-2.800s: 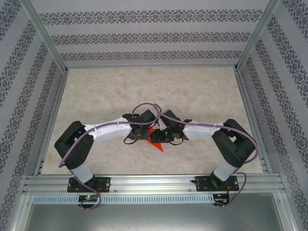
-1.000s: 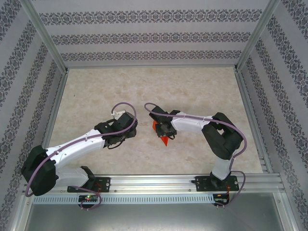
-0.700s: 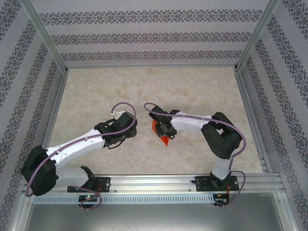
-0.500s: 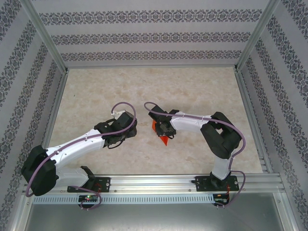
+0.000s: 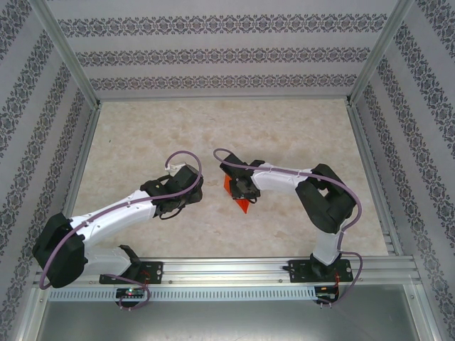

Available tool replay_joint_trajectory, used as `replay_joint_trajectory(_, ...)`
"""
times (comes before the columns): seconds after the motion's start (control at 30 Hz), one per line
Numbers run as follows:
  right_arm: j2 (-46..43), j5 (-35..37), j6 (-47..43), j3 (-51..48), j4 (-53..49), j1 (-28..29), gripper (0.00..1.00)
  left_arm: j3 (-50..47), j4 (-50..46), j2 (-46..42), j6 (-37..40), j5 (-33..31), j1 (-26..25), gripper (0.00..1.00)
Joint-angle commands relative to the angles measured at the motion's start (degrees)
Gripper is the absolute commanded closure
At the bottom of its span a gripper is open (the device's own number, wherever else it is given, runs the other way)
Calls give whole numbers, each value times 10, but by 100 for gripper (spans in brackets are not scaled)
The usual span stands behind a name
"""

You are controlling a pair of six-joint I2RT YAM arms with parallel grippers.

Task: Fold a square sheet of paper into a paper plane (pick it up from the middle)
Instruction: Move a paper plane to the center of the table.

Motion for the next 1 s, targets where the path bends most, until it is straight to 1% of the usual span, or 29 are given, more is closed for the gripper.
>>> replay_joint_trajectory(0.0,50,-8,9,-12,7,9,67,14,19,3,4,5,6,51)
replay_joint_trajectory(0.2,34,0,1,-2,-7,9,67,14,16,4,3,4,6,51)
replay_joint_trajectory(0.43,-9,16,-17,33,-39,-1,61,10,15,-10,1,-3,6,51)
replay_joint_trajectory(0.73,11,14,-31,52,-38,-11,59,8,18,-9,1,1,6,52)
replay_joint_trajectory(0.97,38,11,-41,54,-26,-16,59,7,20,-7,1,3,6,51)
